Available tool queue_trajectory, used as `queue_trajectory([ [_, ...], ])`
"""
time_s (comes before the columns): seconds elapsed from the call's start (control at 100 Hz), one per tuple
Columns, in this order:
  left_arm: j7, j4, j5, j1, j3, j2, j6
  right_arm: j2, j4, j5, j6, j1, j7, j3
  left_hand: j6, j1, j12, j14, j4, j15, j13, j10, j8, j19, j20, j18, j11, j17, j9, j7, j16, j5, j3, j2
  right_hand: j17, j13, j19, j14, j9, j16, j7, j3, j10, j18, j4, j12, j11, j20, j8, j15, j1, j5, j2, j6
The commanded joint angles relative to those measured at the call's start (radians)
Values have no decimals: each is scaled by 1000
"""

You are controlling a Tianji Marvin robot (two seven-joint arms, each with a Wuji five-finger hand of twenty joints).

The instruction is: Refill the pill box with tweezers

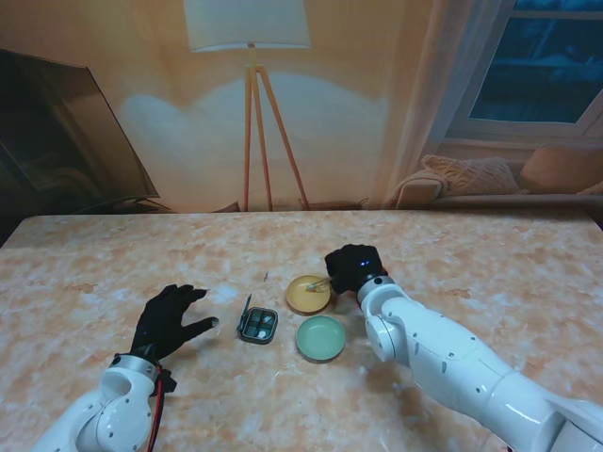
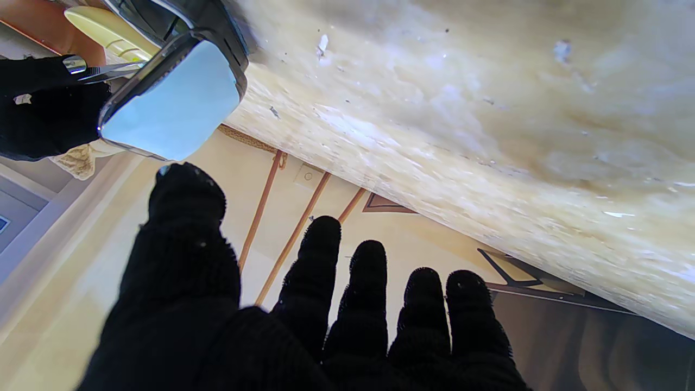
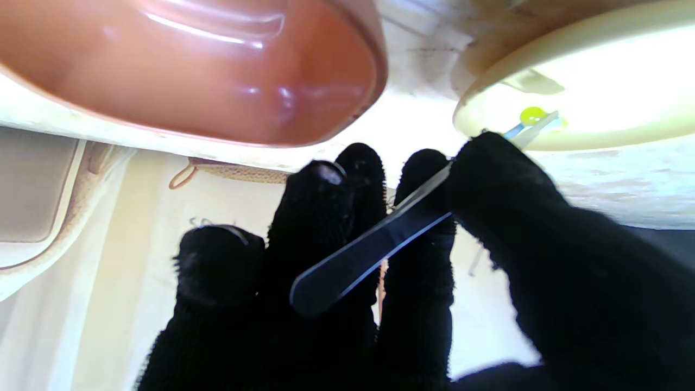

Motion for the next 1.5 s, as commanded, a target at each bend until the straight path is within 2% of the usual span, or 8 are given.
queue_trajectory([
  [0.0, -14, -4, 0, 6, -1, -2, 1, 5, -16, -10, -6, -11, 17, 5, 4, 18, 12, -23, 22, -6, 4, -18, -11, 2, 19, -33, -6, -9, 7, -8, 7, 9, -15, 29, -10, 9, 51, -63, 55, 25, 134, 86, 32, -32, 40, -16, 27, 19, 50, 34, 26, 94, -4, -130],
  [0.18, -16, -7, 1, 9, -1, -2, 3, 26, -64, -40, -13, -31, 32, 35, 4, 17, 12, -22, 22, -7, 4, -19, -11, 0, 18, -33, -6, -9, 7, -9, 7, 9, -15, 29, -7, 14, 57, -65, 59, 27, 134, 90, 37, -34, 39, -16, 29, 20, 48, 37, 27, 98, -9, -125],
  [0.45, -18, -10, 8, 10, -3, 0, 2, 60, -187, -99, -39, -82, 67, 97, 3, 15, 10, -24, 22, -10, 1, -19, -12, -3, 16, -33, -9, -11, 3, -11, 7, 6, -16, 29, 18, 38, 71, -73, 73, 31, 131, 90, 57, -45, 33, -16, 38, 23, 43, 45, 33, 107, -15, -110],
  [0.64, -19, -10, 11, 8, -3, 0, -1, 66, -258, -114, -68, -122, 70, 121, 0, 13, 10, -25, 22, -10, 3, -20, -11, -4, 15, -34, -8, -10, 6, -10, 7, 7, -16, 28, 26, 45, 74, -74, 75, 30, 129, 85, 64, -45, 30, -16, 39, 23, 41, 44, 37, 107, -10, -107],
  [0.82, -21, -13, 13, 9, -4, 1, -1, 60, -285, -105, -86, -141, 62, 106, -2, 13, 10, -23, 22, -11, 2, -20, -10, -6, 15, -34, -9, -11, 5, -10, 7, 6, -16, 29, 31, 46, 73, -74, 73, 29, 126, 74, 67, -47, 27, -17, 36, 22, 39, 42, 42, 103, 1, -104],
  [0.99, -20, -18, 17, 14, -8, 1, -1, 44, -284, -74, -91, -154, 40, 84, -1, 14, 10, -23, 22, -11, 2, -19, -10, -7, 14, -34, -9, -10, 6, -10, 7, 7, -15, 29, 29, 44, 71, -74, 67, 26, 119, 57, 69, -47, 25, -17, 32, 21, 37, 37, 49, 94, 18, -102],
  [1.49, -20, -31, 21, 28, -18, 1, -1, -9, -207, 18, -78, -155, -12, 24, -1, 13, 9, -21, 22, -11, 3, -19, -9, -8, 14, -33, -10, -10, 6, -9, 7, 8, -15, 29, 24, 32, 61, -73, 54, 19, 109, 27, 68, -48, 22, -18, 18, 15, 37, 24, 62, 79, 42, -99],
])
